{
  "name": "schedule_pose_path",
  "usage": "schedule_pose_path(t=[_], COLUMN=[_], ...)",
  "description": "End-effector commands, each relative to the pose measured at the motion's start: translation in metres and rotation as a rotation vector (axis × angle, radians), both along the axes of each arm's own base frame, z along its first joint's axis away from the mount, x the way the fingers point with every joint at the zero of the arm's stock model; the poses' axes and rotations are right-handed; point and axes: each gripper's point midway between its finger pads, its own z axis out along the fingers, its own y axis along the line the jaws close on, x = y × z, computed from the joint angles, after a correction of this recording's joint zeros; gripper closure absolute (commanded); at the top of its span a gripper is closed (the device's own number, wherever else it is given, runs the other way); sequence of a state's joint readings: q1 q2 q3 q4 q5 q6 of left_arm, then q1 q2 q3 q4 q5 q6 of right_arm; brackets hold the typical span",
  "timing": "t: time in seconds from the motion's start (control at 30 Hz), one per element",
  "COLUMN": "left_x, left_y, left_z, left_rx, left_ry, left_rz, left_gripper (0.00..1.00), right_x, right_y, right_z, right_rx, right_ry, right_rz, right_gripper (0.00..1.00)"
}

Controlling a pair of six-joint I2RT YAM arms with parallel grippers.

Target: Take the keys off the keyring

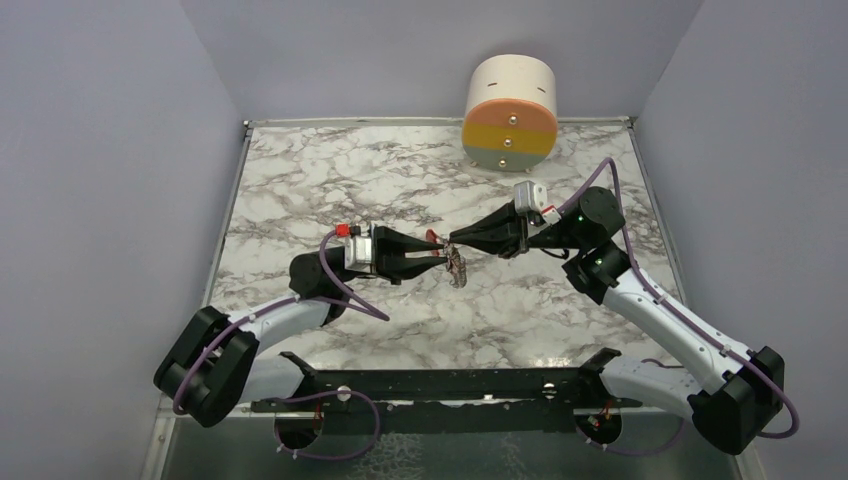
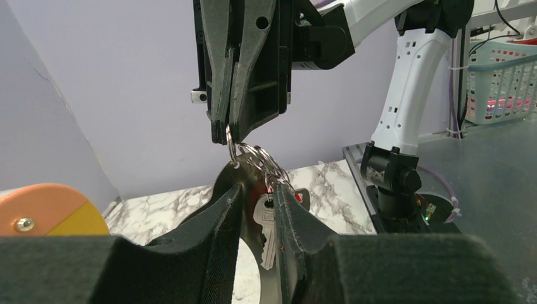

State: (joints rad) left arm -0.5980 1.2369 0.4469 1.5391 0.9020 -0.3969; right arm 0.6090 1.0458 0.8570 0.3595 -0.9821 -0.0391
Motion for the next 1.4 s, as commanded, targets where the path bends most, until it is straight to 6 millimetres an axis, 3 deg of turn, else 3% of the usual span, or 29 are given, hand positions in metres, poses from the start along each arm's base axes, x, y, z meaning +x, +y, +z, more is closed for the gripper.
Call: schedule_pose_path(t=[0.0,0.3,0.57,0.9,1.03,1.37], left_x=[-0.025,-0.021,-0.022,-0.019,-0.009,-0.006], left_y=[0.016,0.014,0.013,0.023,0.018,0.021], left_z=[0.044,0.043,0.042,0.059,0.057,0.053], left_rx=[-0.149,-0.152,-0.149,-0.205,-0.150,-0.117], left_ry=[-0.232,-0.217,-0.224,-0.210,-0.157,-0.138], left_rz=[0.000,0.007,0.004,0.078,0.095,0.141], left_gripper=[0.74,0.76,1.00,1.00,1.00,1.00], right_x=[-0.005,-0.005,-0.003,0.000,0.005,0.007], right_y=[0.000,0.000,-0.001,-0.003,-0.006,-0.012], right_z=[0.004,0.006,0.008,0.010,0.012,0.015], right_rx=[0.014,0.018,0.028,0.039,0.054,0.077], right_ry=[-0.031,-0.036,-0.046,-0.058,-0.070,-0.093], right_rz=[0.009,0.004,-0.016,-0.051,-0.095,-0.142], right_gripper=[0.98,0.98,0.98,0.98,0.98,0.98])
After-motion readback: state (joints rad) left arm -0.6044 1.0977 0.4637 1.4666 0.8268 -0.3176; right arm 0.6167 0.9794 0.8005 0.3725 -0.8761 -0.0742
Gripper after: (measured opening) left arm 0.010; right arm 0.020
